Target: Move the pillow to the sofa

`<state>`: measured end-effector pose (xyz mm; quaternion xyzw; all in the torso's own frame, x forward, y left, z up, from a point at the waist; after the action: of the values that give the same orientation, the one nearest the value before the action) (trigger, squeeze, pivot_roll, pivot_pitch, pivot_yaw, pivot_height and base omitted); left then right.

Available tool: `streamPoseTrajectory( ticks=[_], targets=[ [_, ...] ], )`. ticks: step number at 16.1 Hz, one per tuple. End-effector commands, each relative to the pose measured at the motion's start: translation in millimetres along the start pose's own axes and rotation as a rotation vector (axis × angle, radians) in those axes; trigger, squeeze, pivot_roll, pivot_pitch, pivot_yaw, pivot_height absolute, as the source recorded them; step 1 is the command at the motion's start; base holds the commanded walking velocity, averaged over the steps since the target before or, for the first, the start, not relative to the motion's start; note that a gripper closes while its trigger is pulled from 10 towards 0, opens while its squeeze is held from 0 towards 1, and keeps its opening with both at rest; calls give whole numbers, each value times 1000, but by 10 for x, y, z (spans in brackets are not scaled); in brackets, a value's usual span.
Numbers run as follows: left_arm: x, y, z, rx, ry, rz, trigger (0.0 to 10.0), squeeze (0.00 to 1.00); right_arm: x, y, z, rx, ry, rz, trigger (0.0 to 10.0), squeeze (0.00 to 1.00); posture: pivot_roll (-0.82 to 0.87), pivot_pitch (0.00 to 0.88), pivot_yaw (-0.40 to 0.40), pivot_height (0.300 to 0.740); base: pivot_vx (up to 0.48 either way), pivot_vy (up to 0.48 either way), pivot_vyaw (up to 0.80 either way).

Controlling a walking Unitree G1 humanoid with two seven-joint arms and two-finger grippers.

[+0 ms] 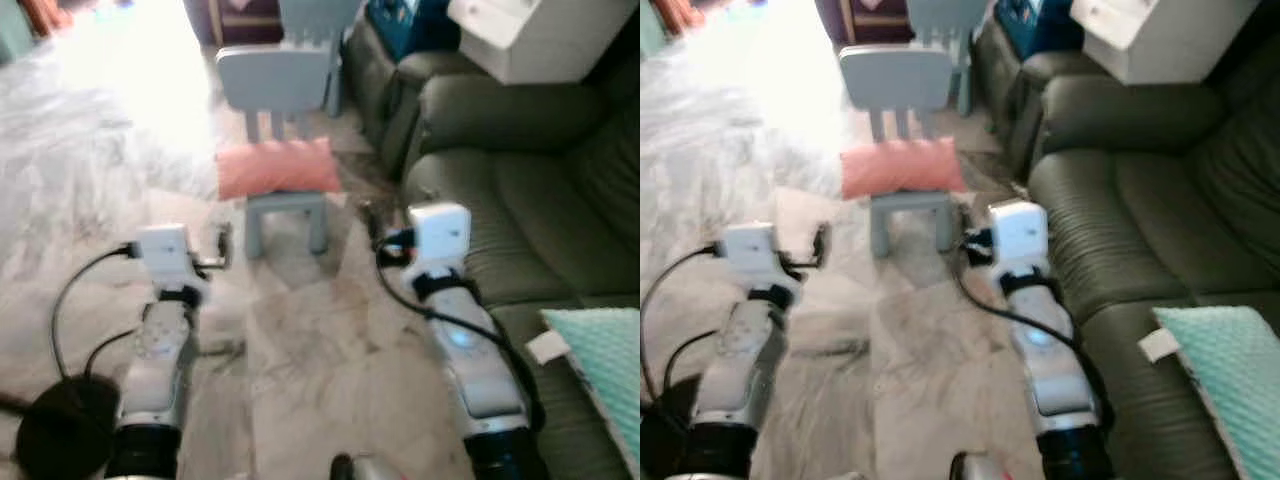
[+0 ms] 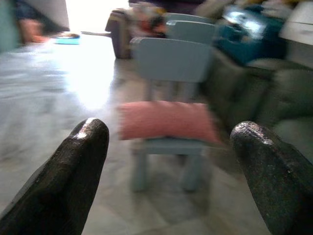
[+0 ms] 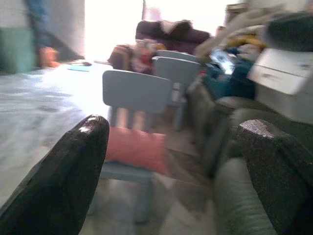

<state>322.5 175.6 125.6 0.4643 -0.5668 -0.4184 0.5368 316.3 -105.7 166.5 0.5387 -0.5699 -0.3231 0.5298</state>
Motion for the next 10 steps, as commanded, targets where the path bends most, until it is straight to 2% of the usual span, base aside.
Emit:
streamPoseTrajectory(
  ticks=[1,5,7,8,10],
  targets=[
    [-76,56,0,17,11,-21,10000,0,-58,64,-14,27,17,-9,10000,0,-109,160,-44,740,326,352,0],
    [-60,52,4,17,4,-22,10000,0,-60,68,-13,30,19,-7,10000,0,-110,162,-45,740,326,352,0],
    [-62,25,4,7,12,-48,10000,0,-62,68,-11,31,21,-6,10000,0,-111,163,-45,740,326,0,0],
    [-64,22,4,5,28,-35,10000,0,-62,68,-10,31,21,-7,10000,0,-111,163,-45,740,311,0,0],
    [-51,-7,-8,-13,40,2,10000,0,-64,60,-8,28,20,-8,10000,0,-112,164,-45,740,0,0,0]
  ],
)
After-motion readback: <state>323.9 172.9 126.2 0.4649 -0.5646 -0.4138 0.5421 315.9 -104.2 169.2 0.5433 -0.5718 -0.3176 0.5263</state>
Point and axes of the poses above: a point about 5 cm out from each wrist's last joint towards the gripper, its own z axis pointing back from the gripper into the wrist, its own y axis along the axis of the wrist's last joint, x = y × z, the point moved 1 cm from there along -z, pointing out of the wrist towards the gripper, and after that the axes turned 8 degrees about z, right-handed, at the moved point
